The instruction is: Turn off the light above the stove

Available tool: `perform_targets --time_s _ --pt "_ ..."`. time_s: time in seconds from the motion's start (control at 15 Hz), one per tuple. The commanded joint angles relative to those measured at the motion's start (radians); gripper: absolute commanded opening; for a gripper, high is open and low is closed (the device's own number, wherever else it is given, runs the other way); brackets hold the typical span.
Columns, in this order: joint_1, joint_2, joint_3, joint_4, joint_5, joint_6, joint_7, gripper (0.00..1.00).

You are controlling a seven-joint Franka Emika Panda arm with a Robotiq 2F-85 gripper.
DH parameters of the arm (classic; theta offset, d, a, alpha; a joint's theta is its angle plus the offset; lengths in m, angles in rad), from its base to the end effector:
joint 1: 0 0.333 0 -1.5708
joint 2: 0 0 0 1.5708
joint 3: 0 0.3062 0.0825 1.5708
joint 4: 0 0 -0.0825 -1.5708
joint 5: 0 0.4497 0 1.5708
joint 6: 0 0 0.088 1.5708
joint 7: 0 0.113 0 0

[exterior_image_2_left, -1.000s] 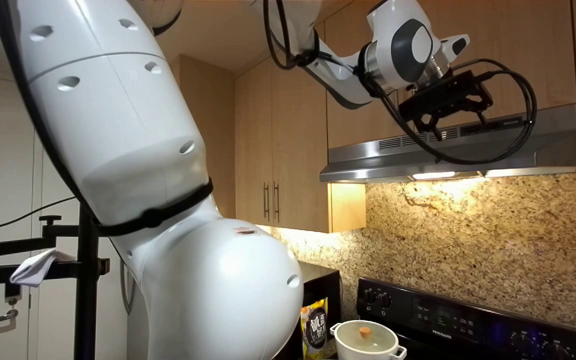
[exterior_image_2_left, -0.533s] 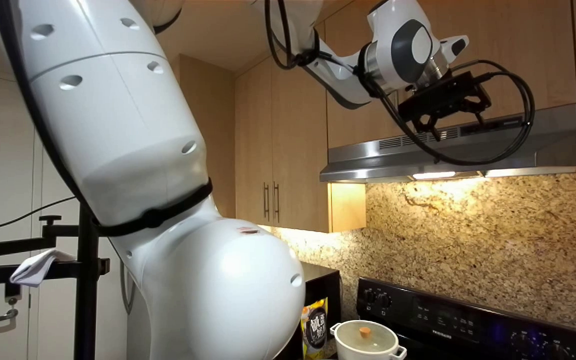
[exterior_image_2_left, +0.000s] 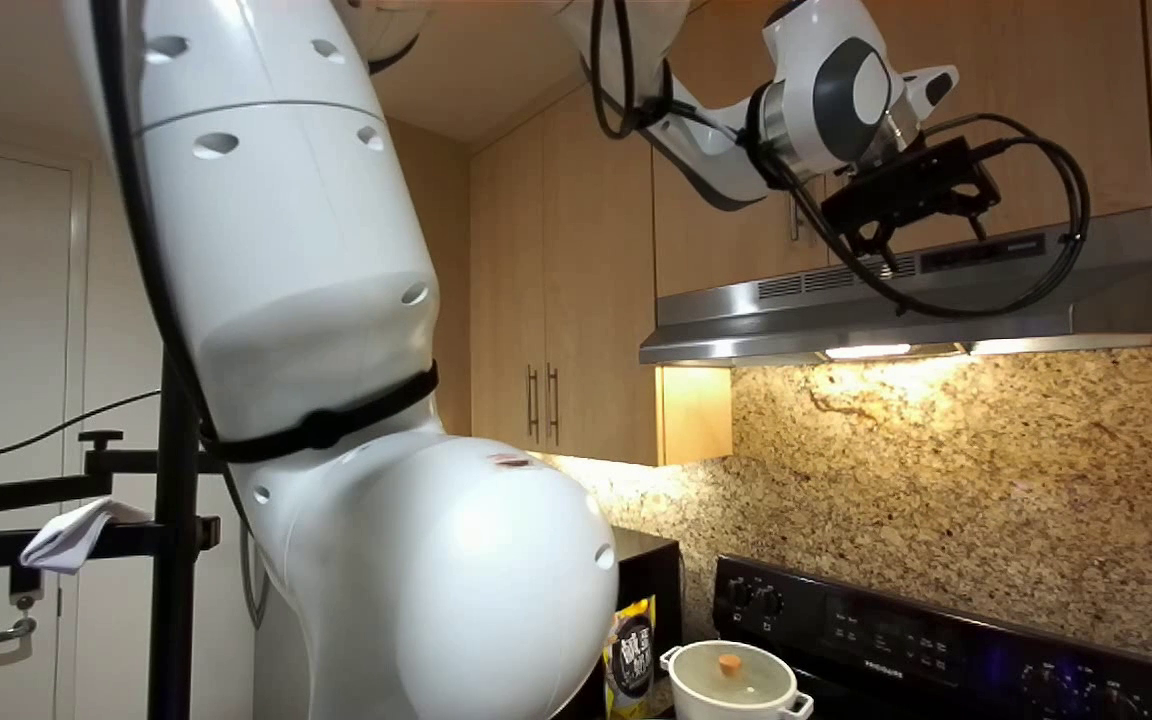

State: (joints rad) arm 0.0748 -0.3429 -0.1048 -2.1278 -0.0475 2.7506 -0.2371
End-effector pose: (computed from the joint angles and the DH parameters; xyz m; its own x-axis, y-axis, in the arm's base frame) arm 0.5748 -0.0228 0.6411 0.5575 0.2362 0.7959 0.1206 -0.9715 0.2039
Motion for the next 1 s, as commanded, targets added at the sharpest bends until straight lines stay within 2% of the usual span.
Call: perform_targets --time_s 0.0,0.33,0.87,0.93 --pt "0.023 0.111 -0.022 0.124 0.044 0.019 -0.078 1.0" --pt "0.051 0.238 -0.048 0.281 0.088 0.021 -0.081 1.0" --pt "0.025 0.422 -0.059 0.502 0.12 -0.047 -0.025 1.0" --pt "-0.03 0.44 -0.01 0.527 0.118 -0.056 -0.006 1.0"
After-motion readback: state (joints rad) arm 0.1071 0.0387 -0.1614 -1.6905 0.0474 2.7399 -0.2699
